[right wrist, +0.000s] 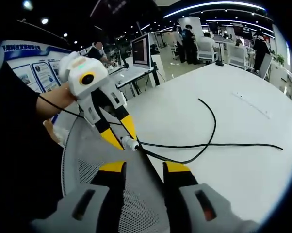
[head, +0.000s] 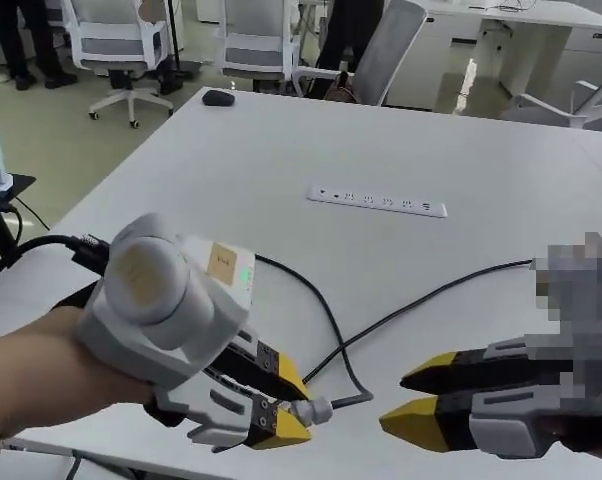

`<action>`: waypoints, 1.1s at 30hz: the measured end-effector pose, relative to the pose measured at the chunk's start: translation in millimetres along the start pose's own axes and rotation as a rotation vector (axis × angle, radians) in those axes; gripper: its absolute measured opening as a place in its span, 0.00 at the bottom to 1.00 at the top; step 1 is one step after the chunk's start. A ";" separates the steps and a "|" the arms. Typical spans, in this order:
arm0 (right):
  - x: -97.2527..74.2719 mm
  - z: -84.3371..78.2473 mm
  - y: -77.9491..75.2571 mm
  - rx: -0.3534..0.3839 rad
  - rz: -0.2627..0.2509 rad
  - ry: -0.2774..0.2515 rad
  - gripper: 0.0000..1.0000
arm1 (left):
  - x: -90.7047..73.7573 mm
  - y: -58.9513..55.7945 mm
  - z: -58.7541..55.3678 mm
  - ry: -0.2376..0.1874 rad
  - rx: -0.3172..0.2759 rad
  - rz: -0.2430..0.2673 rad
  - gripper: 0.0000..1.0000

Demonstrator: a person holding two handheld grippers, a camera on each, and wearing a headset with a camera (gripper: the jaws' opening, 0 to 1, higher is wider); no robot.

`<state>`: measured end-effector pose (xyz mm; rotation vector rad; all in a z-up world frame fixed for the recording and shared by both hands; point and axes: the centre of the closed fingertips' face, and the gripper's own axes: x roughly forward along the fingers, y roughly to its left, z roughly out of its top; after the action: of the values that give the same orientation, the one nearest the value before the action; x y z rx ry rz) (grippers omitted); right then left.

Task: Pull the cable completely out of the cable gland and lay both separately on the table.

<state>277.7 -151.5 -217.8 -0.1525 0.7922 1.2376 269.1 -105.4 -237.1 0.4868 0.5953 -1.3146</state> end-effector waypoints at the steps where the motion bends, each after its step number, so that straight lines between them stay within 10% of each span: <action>1: 2.7 0.4 1.6 -0.002 0.002 0.005 0.31 | -1.8 -0.1 -0.1 -0.005 0.002 -0.002 0.17; 24: 33.8 20.1 13.7 0.000 -0.057 0.028 0.31 | -31.3 5.6 -23.0 -0.032 0.089 -0.077 0.17; 33: 38.4 35.8 7.6 -0.062 0.063 0.054 0.31 | -34.2 9.6 -17.8 -0.060 0.108 -0.088 0.17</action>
<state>291.2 -100.4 -212.9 -0.2138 0.8106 1.3231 271.3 -66.7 -228.3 0.5126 0.5026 -1.4456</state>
